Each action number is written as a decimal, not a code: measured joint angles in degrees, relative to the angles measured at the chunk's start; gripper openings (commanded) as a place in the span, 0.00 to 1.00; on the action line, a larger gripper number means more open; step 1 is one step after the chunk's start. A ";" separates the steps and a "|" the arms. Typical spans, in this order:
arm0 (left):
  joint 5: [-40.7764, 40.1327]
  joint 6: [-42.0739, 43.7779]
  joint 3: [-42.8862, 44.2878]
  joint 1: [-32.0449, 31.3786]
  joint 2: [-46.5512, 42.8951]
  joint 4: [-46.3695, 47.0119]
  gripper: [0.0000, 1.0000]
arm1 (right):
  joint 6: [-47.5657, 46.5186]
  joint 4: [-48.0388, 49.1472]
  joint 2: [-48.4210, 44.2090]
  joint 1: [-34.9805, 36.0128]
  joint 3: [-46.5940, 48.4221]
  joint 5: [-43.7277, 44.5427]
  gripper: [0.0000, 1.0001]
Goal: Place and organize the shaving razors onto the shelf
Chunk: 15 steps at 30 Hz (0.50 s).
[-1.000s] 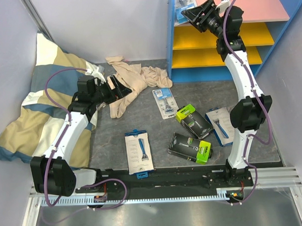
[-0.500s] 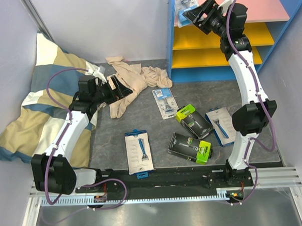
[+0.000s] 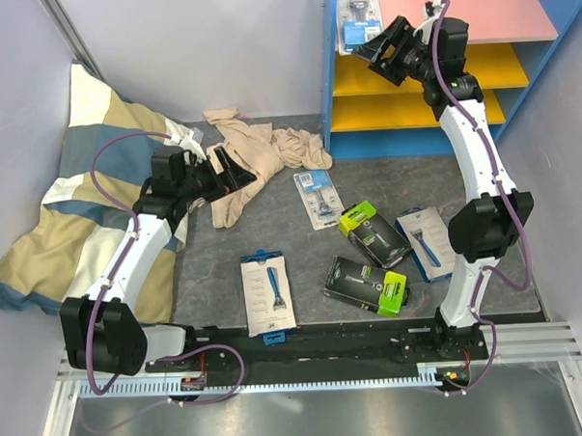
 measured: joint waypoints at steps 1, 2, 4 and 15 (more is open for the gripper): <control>0.02 0.00 -0.07 0.00 0.00 0.02 0.95 | 0.07 -0.07 0.00 -0.11 -0.31 -0.26 0.79; 0.04 0.00 -0.11 0.00 0.00 0.02 0.95 | 0.02 -0.07 0.00 -0.17 -0.50 -0.42 0.79; 0.07 0.00 -0.33 0.00 0.00 0.02 0.95 | 0.00 0.02 -0.39 -0.26 -1.25 -0.68 0.79; 0.17 0.00 -0.94 0.00 0.42 0.00 0.95 | 2.54 5.33 -3.02 -0.74 -5.46 -2.21 0.44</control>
